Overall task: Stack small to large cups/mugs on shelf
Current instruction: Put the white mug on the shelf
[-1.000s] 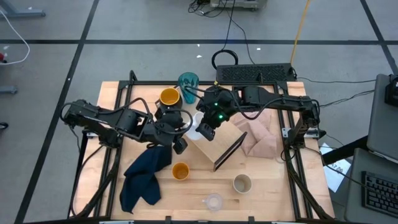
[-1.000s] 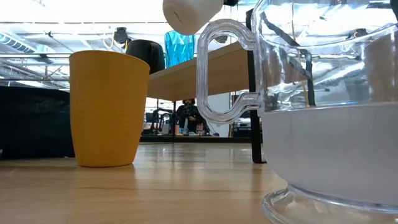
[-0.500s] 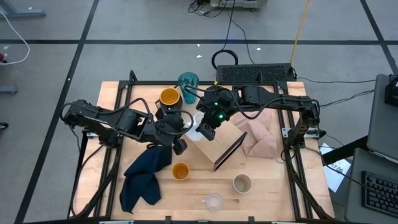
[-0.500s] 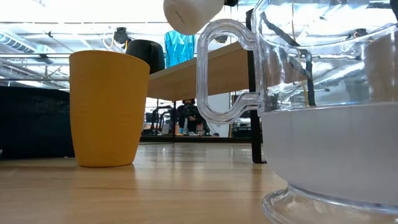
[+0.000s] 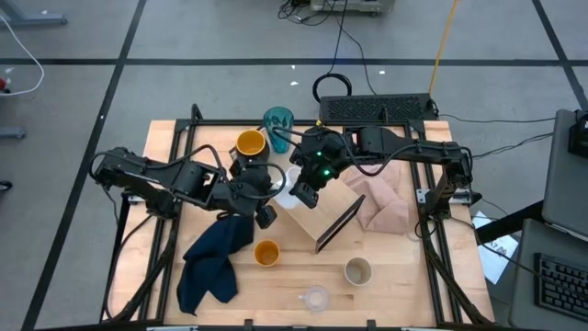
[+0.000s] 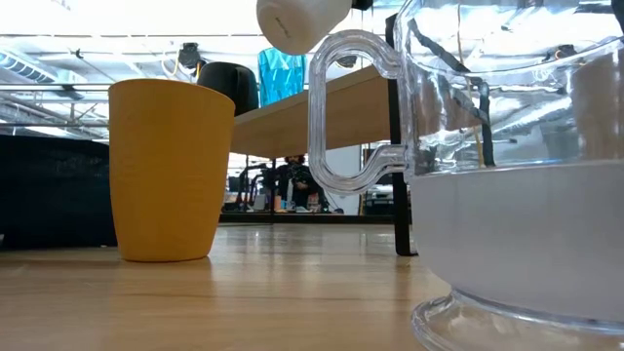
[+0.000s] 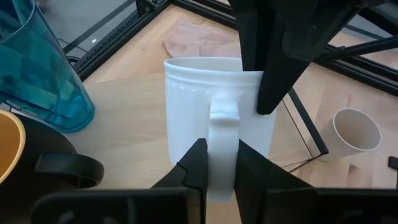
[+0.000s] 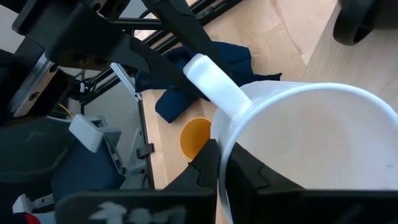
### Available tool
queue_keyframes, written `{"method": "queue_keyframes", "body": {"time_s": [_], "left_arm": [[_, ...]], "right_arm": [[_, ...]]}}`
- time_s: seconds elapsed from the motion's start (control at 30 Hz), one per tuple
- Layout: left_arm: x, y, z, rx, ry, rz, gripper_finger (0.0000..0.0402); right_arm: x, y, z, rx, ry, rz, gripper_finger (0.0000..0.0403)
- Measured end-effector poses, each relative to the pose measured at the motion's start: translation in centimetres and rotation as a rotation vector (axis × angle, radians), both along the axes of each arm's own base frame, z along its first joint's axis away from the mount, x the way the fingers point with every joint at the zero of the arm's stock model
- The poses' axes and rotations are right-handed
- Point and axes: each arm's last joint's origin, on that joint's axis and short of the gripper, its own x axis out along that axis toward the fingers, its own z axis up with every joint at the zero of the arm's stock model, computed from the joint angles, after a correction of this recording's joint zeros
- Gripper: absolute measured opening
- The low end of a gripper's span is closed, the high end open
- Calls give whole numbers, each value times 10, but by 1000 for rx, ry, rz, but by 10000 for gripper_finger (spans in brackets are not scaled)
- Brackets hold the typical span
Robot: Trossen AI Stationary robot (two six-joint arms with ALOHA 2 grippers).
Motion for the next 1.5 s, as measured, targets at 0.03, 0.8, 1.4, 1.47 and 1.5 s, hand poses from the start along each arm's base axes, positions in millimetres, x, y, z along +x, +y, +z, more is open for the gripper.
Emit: {"method": "queue_keyframes", "body": {"time_s": [0.03,0.8,1.4,1.47,1.5], "left_arm": [[0,0,0,-4,-2,3,47],[-5,3,-4,-29,14,114,46],[-8,4,-3,20,-36,225,46],[-9,2,-2,55,-51,249,46],[-10,1,-2,74,-58,261,46]], "right_arm": [[0,0,0,-2,-1,2,10],[0,-8,0,-61,-25,36,139],[-32,-51,37,-174,-171,-121,178],[-37,-53,41,-188,-184,-124,178],[-39,-53,43,-201,-187,-129,178]]}}
